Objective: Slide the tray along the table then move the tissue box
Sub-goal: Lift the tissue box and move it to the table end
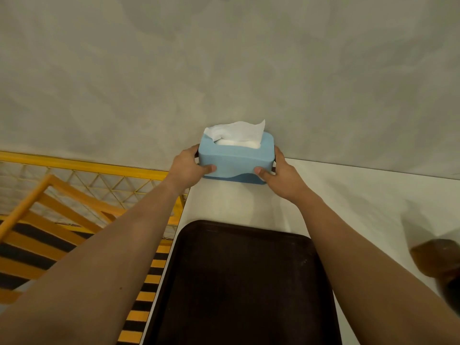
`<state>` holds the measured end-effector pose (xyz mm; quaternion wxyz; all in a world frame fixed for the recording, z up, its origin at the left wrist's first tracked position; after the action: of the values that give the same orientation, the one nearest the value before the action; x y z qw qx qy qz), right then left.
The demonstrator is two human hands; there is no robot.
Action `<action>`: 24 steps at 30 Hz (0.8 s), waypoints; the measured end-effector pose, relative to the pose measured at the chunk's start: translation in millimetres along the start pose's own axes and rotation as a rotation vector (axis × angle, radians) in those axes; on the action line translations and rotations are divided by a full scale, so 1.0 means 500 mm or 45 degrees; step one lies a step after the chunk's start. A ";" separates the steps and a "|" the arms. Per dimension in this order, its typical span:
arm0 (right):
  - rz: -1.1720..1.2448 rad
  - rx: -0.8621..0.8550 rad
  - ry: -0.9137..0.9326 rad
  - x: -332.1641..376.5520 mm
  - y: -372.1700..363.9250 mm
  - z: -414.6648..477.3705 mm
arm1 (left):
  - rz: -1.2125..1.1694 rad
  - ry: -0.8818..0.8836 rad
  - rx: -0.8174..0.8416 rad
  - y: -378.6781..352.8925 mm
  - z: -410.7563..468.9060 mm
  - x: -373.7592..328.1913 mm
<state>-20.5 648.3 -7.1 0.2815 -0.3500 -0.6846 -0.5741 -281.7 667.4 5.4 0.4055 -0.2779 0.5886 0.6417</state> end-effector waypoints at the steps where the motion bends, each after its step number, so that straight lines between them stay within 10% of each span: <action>1: -0.001 -0.001 0.000 0.001 -0.002 0.002 | 0.000 0.007 -0.002 0.002 0.002 0.001; 24: -0.014 0.011 -0.042 0.003 -0.010 -0.003 | 0.233 -0.015 -0.002 -0.008 0.007 0.015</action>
<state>-25.7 646.5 -8.6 0.2686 -0.3544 -0.6934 -0.5670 -281.8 672.3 -2.6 0.3485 -0.2196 0.6087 0.6781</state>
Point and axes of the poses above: each hand's wrist, its own z-axis towards the middle knuckle, its own y-axis out of the back of the hand, x = y × z, the point moved 6 cm from there along z, towards the middle knuckle, and after that the axes turned 12 degrees about -y, right-handed, at the moved point
